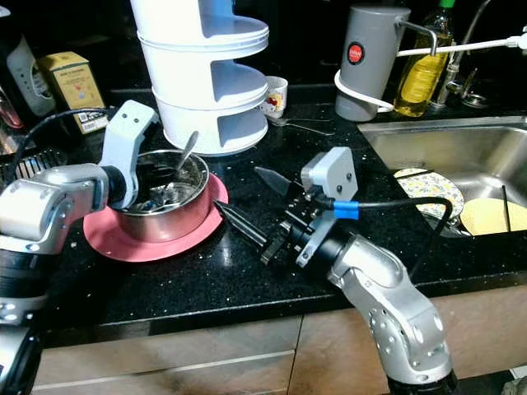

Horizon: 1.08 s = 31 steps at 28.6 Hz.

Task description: Kitchen organization

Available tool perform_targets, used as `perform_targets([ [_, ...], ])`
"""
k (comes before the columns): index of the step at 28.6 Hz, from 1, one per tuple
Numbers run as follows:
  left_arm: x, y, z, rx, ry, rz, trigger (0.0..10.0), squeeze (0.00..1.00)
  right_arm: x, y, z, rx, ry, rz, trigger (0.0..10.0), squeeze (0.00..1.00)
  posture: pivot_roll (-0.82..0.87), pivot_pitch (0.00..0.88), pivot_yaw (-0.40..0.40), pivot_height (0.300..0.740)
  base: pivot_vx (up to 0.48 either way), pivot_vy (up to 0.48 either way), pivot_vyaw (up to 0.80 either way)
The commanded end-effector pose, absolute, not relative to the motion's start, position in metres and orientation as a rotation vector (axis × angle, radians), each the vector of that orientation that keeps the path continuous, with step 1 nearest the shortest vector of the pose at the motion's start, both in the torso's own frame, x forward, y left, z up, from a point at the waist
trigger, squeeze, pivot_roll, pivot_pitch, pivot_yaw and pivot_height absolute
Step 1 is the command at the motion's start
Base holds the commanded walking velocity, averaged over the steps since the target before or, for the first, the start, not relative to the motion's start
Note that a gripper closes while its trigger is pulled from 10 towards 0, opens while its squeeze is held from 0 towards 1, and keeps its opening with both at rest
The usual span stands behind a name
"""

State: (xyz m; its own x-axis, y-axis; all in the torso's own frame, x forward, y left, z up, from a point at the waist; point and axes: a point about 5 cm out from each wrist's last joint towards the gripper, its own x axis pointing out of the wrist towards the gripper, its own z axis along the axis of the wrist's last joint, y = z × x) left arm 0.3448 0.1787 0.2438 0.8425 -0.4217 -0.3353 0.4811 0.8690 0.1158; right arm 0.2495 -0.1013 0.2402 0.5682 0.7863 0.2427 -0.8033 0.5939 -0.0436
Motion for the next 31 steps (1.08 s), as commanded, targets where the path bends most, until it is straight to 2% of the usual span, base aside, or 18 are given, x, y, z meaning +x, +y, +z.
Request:
perform_targets([
  [1,0.347,0.175,0.237,0.197,0.325,-0.485,0.0,0.00,0.252,-0.105,0.241,0.078,-0.245,0.920,10.0,0.00,-0.05,0.000,-0.011,0.740,0.000,0.000,0.00],
  [5,0.348,0.170,0.256,0.181,0.194,-0.490,0.0,0.00,0.254,-0.105,0.241,0.085,-0.250,0.911,10.0,0.00,-0.04,0.000,-0.012,0.740,0.000,0.000,0.00],
  [6,0.347,0.166,0.271,0.146,0.099,-0.503,0.0,0.00,0.255,-0.106,0.242,0.095,-0.257,0.902,10.0,0.00,-0.03,0.000,-0.014,0.740,0.000,0.000,0.00],
  [7,0.347,0.166,0.271,0.146,0.099,-0.503,0.0,0.00,0.255,-0.106,0.242,0.095,-0.257,0.902,10.0,0.00,-0.03,0.000,-0.014,0.740,0.000,0.000,0.00],
  [8,0.342,0.159,0.288,0.087,-0.012,-0.539,0.0,0.00,0.257,-0.106,0.243,0.110,-0.267,0.891,10.0,0.00,-0.03,0.000,-0.017,0.740,0.000,0.000,0.00],
  [12,0.331,0.150,0.303,-0.016,-0.137,-0.607,0.0,0.00,0.261,-0.107,0.244,0.131,-0.281,0.873,10.0,0.00,-0.02,0.000,-0.021,0.740,0.000,0.000,0.00],
  [18,0.316,0.142,0.302,-0.108,-0.250,-0.635,0.0,0.00,0.268,-0.110,0.246,0.165,-0.300,0.821,10.0,0.00,-0.01,0.000,-0.022,0.740,0.000,0.000,0.00],
  [25,0.303,0.142,0.294,-0.207,-0.345,-0.542,0.0,0.00,0.280,-0.121,0.247,0.202,-0.323,0.715,10.0,0.00,0.01,0.000,-0.028,0.740,0.000,0.000,0.00],
  [26,0.301,0.143,0.291,-0.208,-0.352,-0.510,1.4,0.00,0.283,-0.124,0.247,0.209,-0.330,0.694,10.0,0.00,0.02,0.000,-0.031,0.740,0.000,0.000,0.00],
  [27,0.299,0.144,0.289,-0.211,-0.357,-0.487,10.0,0.00,0.285,-0.126,0.247,0.214,-0.334,0.680,10.0,0.00,0.03,0.000,-0.031,0.740,0.000,0.000,0.00],
  [31,0.290,0.150,0.300,-0.048,-0.493,-0.352,10.0,0.00,0.289,-0.128,0.248,0.231,-0.344,0.660,10.0,0.00,0.04,0.000,-0.036,0.740,0.000,0.000,0.00],
])
